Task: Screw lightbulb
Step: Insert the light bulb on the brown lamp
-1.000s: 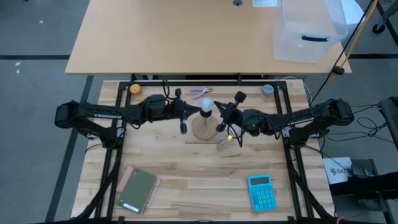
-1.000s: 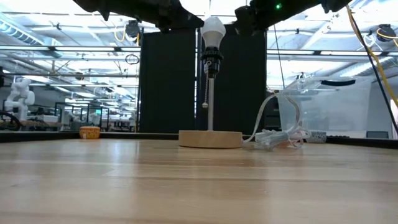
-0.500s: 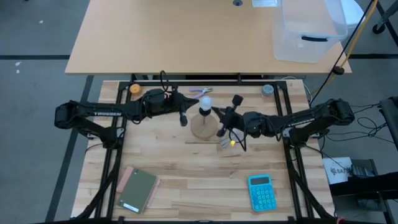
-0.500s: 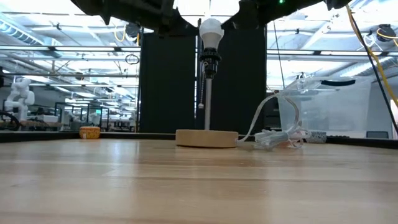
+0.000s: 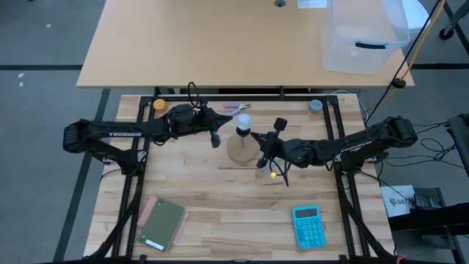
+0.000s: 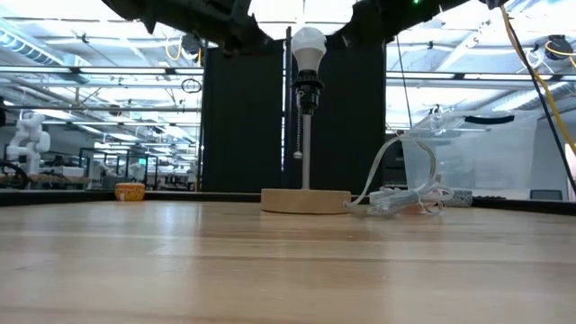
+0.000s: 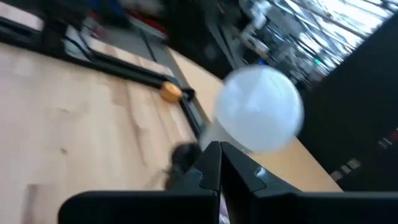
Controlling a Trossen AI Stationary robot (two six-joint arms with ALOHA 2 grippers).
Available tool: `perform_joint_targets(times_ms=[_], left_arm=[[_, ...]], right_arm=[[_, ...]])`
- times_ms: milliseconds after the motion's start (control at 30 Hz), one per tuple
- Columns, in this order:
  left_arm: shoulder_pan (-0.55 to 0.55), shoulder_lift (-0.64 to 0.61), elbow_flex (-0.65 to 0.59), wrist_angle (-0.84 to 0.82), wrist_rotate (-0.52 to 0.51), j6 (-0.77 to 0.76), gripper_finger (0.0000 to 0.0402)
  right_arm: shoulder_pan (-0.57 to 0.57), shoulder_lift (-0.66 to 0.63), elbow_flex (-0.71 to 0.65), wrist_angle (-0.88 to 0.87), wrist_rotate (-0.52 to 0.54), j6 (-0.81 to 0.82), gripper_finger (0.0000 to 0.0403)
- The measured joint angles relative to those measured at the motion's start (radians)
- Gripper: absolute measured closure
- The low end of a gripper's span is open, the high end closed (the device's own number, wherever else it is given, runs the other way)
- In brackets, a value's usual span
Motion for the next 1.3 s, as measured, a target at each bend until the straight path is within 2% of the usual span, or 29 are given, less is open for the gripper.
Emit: perform_joint_targets(times_ms=[233, 367, 633, 1100, 1300], left_arm=[[-0.062, -0.019, 0.0, 0.039, 0.005, 0.067, 0.0401], [-0.079, -0.018, 0.0, 0.048, 0.029, 0.076, 0.0401], [-0.07, -0.008, 0.0, 0.063, 0.035, 0.074, 0.0401], [-0.013, 0.042, 0.0, 0.091, 0.041, 0.067, 0.0401], [0.029, 0.045, 0.0, 0.094, 0.031, 0.012, 0.0401]], right_arm=[[-0.022, 0.0, 0.0, 0.015, 0.117, -0.004, 0.0403], [-0.063, -0.001, 0.0, 0.063, 0.115, -0.04, 0.0403], [-0.129, -0.002, 0.0, 0.108, -0.039, -0.073, 0.0403], [-0.101, -0.004, 0.0, 0.085, -0.02, -0.065, 0.0403], [-0.06, 0.0, 0.0, 0.07, -0.065, -0.066, 0.0403]])
